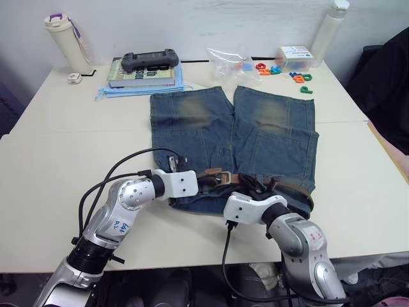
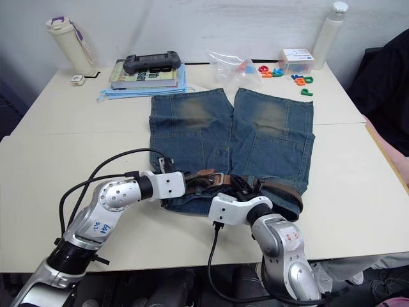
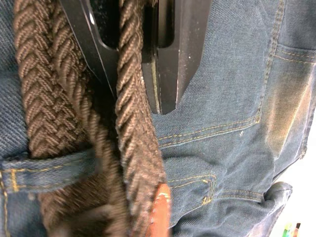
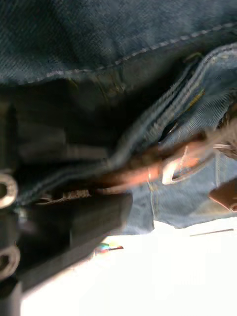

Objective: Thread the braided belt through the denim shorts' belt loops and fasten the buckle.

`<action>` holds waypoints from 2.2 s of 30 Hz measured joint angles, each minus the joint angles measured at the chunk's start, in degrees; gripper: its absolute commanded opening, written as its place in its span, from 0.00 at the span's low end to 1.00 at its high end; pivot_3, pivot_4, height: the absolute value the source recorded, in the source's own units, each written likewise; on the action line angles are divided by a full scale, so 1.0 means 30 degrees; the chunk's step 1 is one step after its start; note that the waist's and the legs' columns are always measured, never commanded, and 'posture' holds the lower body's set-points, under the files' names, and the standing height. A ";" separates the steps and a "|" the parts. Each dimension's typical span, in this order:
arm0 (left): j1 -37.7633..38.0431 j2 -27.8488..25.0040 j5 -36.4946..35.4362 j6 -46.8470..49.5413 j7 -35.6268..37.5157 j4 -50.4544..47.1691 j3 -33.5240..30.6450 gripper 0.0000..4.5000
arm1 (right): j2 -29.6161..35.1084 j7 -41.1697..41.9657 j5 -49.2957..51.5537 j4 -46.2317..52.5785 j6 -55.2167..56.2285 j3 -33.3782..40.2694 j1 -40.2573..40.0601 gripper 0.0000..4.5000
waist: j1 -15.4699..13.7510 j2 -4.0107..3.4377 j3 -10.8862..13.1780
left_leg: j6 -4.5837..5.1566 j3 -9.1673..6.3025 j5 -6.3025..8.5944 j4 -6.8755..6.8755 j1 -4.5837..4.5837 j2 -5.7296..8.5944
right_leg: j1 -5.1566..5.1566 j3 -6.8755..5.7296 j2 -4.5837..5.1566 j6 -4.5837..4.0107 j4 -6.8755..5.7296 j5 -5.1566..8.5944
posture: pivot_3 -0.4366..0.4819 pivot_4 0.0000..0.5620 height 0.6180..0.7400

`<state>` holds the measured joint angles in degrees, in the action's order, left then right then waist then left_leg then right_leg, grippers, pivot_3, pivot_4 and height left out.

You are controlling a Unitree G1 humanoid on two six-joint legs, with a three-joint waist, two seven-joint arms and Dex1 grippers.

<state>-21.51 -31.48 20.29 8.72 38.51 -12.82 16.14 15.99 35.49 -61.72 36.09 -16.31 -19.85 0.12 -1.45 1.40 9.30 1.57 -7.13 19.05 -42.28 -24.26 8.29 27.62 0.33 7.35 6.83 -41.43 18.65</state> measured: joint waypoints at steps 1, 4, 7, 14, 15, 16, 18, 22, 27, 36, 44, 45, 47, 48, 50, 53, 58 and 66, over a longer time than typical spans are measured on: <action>0.0000 0.0001 -0.0018 -0.0007 0.0001 0.0000 0.0002 0.00 | -0.0070 -0.0001 -0.0016 0.0044 -0.0003 0.0031 -0.0199 0.00 | -0.0007 0.0000 0.0000 | 0.0000 -0.0001 0.0000 0.0000 -0.0001 0.0000 | 0.0000 -0.0001 0.0000 -0.0001 0.0000 0.0001 | 0.48 0.27 0.34; 0.0000 0.0004 -0.0044 0.0008 0.0013 -0.0001 0.0002 0.00 | -0.0241 -0.0021 -0.0021 0.0082 -0.0019 0.0070 -0.0391 0.00 | 0.0008 0.0000 0.0000 | 0.0000 0.0002 0.0001 0.0000 -0.0001 0.0000 | 0.0002 0.0001 -0.0001 -0.0002 -0.0002 0.0002 | 0.48 0.27 0.34; -0.0001 0.0007 -0.0058 0.0033 0.0014 0.0000 -0.0020 0.00 | -0.0404 -0.0018 -0.0060 0.0083 0.0001 0.0115 0.0045 0.00 | 0.0013 0.0000 0.0000 | -0.0004 0.0002 0.0000 -0.0002 -0.0002 0.0000 | 0.0007 0.0002 -0.0002 -0.0004 -0.0009 0.0003 | 0.48 0.27 0.34; -0.0003 -0.0019 -0.0117 0.0237 0.0049 0.0004 -0.0234 0.00 | 0.0912 0.0898 -0.0186 -0.0425 0.1182 0.0083 0.2548 0.00 | 0.0026 -0.0001 0.0001 | -0.0011 -0.0003 0.0002 0.0000 -0.0004 -0.0002 | 0.0012 -0.0005 -0.0003 -0.0012 -0.0011 0.0008 | 0.48 0.27 0.34; -0.0004 -0.0030 -0.0117 0.0292 0.0095 0.0004 -0.0258 0.00 | 0.0942 0.1051 -0.0185 -0.0667 0.1277 0.0039 0.2796 0.00 | 0.0046 -0.0001 0.0001 | -0.0013 0.0000 0.0001 0.0001 -0.0004 -0.0003 | 0.0015 -0.0002 -0.0004 -0.0013 -0.0016 0.0009 | 0.48 0.27 0.34; -0.0003 -0.0030 -0.0118 0.0311 0.0113 0.0004 -0.0261 0.00 | 0.0946 0.1124 -0.0183 -0.0777 0.1301 0.0024 0.2888 0.00 | 0.0046 -0.0001 0.0001 | -0.0014 0.0001 0.0001 0.0000 -0.0004 -0.0003 | 0.0017 -0.0001 -0.0003 -0.0014 -0.0018 0.0009 | 0.48 0.27 0.34; -0.0001 -0.0033 -0.0117 0.0386 0.0145 0.0004 -0.0270 0.00 | 0.0938 0.1436 -0.0158 -0.0978 0.1321 -0.0016 0.3134 0.00 | 0.0047 -0.0001 0.0001 | -0.0015 0.0000 0.0000 -0.0001 -0.0004 -0.0003 | 0.0017 -0.0002 -0.0004 -0.0015 -0.0023 0.0010 | 0.48 0.27 0.34; -0.0005 -0.0249 -0.0131 0.0499 0.0369 -0.0011 -0.0342 0.00 | 0.0899 0.1837 -0.0129 -0.1627 0.1500 -0.0241 0.3625 0.00 | 0.0086 -0.0001 0.0001 | -0.0020 0.0001 0.0000 0.0000 -0.0002 -0.0006 | 0.0021 0.0001 -0.0008 -0.0022 -0.0032 0.0014 | 0.48 0.27 0.34; -0.0144 -0.1672 -0.0352 0.0480 0.1438 -0.0144 -0.0564 0.00 | 0.0589 0.1874 -0.0127 -0.2331 0.1688 -0.0806 0.4222 0.00 | 0.0276 -0.0001 0.0001 | -0.0041 -0.0001 0.0001 0.0001 -0.0001 -0.0016 | 0.0043 0.0002 -0.0015 -0.0050 -0.0067 0.0029 | 0.48 0.27 0.34; -0.0658 -0.3191 -0.0251 0.0427 0.2654 -0.0131 -0.0641 0.00 | 0.0451 0.1945 0.0063 -0.2424 0.1737 -0.0878 0.4272 0.00 | 0.0472 0.0000 0.0003 | -0.0046 -0.0002 0.0002 0.0002 -0.0003 -0.0016 | 0.0054 0.0003 -0.0016 -0.0062 -0.0093 0.0037 | 0.48 0.27 0.34; -0.1345 -0.3278 0.1110 0.0144 0.2587 0.0084 0.0013 0.00 | 0.0399 0.1964 0.0041 -0.2428 0.1684 -0.0872 0.4359 0.00 | 0.0465 0.0001 0.0003 | -0.0046 -0.0003 0.0002 -0.0001 -0.0008 -0.0016 | 0.0056 0.0000 -0.0016 -0.0063 -0.0096 0.0038 | 0.48 0.27 0.34; -0.1418 -0.3274 0.1212 0.0081 0.2575 0.0121 0.0079 0.00 | 0.0396 0.1969 0.0038 -0.2427 0.1682 -0.0872 0.4360 0.00 | 0.0462 0.0001 0.0003 | -0.0046 -0.0004 0.0001 -0.0001 -0.0009 -0.0016 | 0.0056 0.0000 -0.0016 -0.0063 -0.0096 0.0038 | 0.48 0.27 0.34; -0.1612 -0.3176 0.1354 -0.0051 0.2520 0.0332 0.0211 0.00 | 0.0393 0.1983 0.0013 -0.2428 0.1671 -0.0855 0.4360 0.00 | 0.0448 0.0001 0.0003 | -0.0046 -0.0003 0.0001 -0.0003 -0.0010 -0.0015 | 0.0056 -0.0001 -0.0015 -0.0063 -0.0098 0.0038 | 0.48 0.27 0.34; -0.1688 -0.3053 0.1414 -0.0078 0.2490 0.0510 0.0243 0.00 | 0.0393 0.1988 -0.0006 -0.2429 0.1666 -0.0841 0.4360 0.00 | 0.0439 0.0001 0.0003 | -0.0046 -0.0004 0.0001 -0.0004 -0.0010 -0.0015 | 0.0056 -0.0001 -0.0015 -0.0062 -0.0099 0.0038 | 0.48 0.27 0.34; -0.1737 -0.2813 0.1530 -0.0150 0.2460 0.0747 0.0282 0.00 | 0.0393 0.2000 -0.0029 -0.2438 0.1661 -0.0810 0.4359 0.00 | 0.0441 0.0002 0.0003 | -0.0046 -0.0003 0.0001 -0.0006 -0.0012 -0.0015 | 0.0056 -0.0001 -0.0014 -0.0063 -0.0099 0.0038 | 0.48 0.27 0.34; -0.1846 -0.2501 0.1723 -0.0157 0.2448 0.0878 0.0368 0.00 | 0.0397 0.2005 -0.0050 -0.2454 0.1644 -0.0754 0.4359 0.00 | 0.0416 0.0002 0.0003 | -0.0046 -0.0006 0.0001 -0.0010 -0.0015 -0.0015 | 0.0056 -0.0004 -0.0014 -0.0062 -0.0099 0.0038 | 0.48 0.27 0.34; -0.2414 -0.1574 0.2062 0.0101 0.2415 0.1445 0.0620 0.00 | 0.0407 0.2014 -0.0163 -0.2476 0.1595 -0.0573 0.4358 0.00 | 0.0319 0.0002 0.0004 | -0.0045 -0.0006 0.0002 -0.0026 -0.0022 -0.0011 | 0.0057 -0.0003 -0.0014 -0.0062 -0.0102 0.0038 | 0.48 0.27 0.34; -0.2319 -0.1144 0.1762 0.0673 0.2405 0.1346 -0.0124 0.00 | 0.0393 0.2019 -0.0173 -0.2476 0.1574 -0.0611 0.4335 0.00 | 0.0267 0.0003 0.0004 | -0.0046 -0.0009 0.0002 -0.0030 -0.0024 -0.0012 | 0.0062 -0.0003 -0.0016 -0.0060 -0.0107 0.0039 | 0.48 0.27 0.34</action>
<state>-28.47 -34.91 25.58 10.74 45.73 -8.78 15.76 17.17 41.55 -62.24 28.66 -11.59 -21.68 13.13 -0.65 1.41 9.31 1.43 -7.16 19.06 -42.37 -24.33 8.26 27.80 0.32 7.30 6.65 -41.76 18.77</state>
